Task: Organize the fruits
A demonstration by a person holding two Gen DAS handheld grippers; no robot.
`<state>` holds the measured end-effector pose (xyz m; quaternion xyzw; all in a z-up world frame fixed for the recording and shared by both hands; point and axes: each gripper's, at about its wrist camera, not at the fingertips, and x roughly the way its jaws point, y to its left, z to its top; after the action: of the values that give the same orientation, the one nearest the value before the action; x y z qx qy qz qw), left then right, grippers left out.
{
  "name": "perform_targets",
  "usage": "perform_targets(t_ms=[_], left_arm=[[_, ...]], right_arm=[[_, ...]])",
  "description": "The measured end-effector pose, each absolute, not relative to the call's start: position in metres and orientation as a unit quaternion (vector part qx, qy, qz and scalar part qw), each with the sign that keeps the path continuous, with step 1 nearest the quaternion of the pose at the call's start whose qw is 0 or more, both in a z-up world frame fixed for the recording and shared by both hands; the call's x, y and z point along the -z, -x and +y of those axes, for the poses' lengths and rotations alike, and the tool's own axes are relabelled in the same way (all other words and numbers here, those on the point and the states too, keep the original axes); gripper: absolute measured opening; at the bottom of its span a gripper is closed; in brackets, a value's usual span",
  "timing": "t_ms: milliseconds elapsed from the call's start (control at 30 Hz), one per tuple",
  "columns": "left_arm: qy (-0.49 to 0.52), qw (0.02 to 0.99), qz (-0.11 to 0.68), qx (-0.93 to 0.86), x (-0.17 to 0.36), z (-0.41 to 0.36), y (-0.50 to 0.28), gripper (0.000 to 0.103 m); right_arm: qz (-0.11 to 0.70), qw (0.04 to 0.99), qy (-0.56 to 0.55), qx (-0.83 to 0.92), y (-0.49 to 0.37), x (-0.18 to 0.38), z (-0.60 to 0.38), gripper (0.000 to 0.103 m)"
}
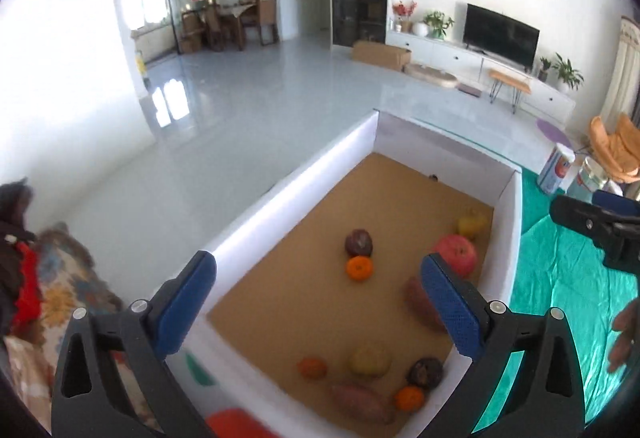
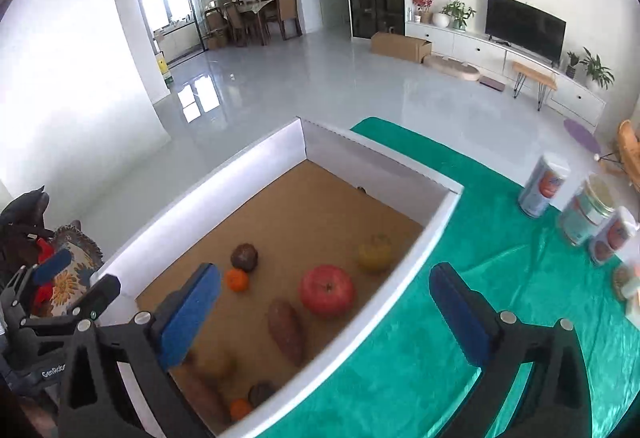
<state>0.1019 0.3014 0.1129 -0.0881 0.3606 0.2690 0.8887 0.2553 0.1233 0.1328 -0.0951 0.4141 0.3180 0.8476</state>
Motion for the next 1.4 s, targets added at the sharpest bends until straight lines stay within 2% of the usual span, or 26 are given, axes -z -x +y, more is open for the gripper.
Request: perform_targets(t_ms=[233, 367, 567, 1400], left_arm=[[0.115, 0.895, 0.374, -0.215, -0.110, 0.297, -0.061, 0.102], [0.110, 0.888, 0.383, -0.229, -0.109, 0.300, -0.048, 0.102], [0.086, 0.885, 0.377, -0.257, -0.114, 0.303, -0.037, 0.102], [0.108, 0.874, 0.395, -0.260, -0.101, 0.326, -0.045, 0.102]], right_arm=[[0.475, 0.816, 0.072, -0.322, -0.182, -0.120, 0.101, 0.103], [0.474, 0.818, 0.096, -0.312, -0.165, -0.109, 0.112, 0.103], [0.467, 0.819, 0.119, -0.311, -0.160, -0.110, 0.127, 0.103], [0.457, 0.819, 0.170, -0.304, -0.153, -0.105, 0.163, 0.103]])
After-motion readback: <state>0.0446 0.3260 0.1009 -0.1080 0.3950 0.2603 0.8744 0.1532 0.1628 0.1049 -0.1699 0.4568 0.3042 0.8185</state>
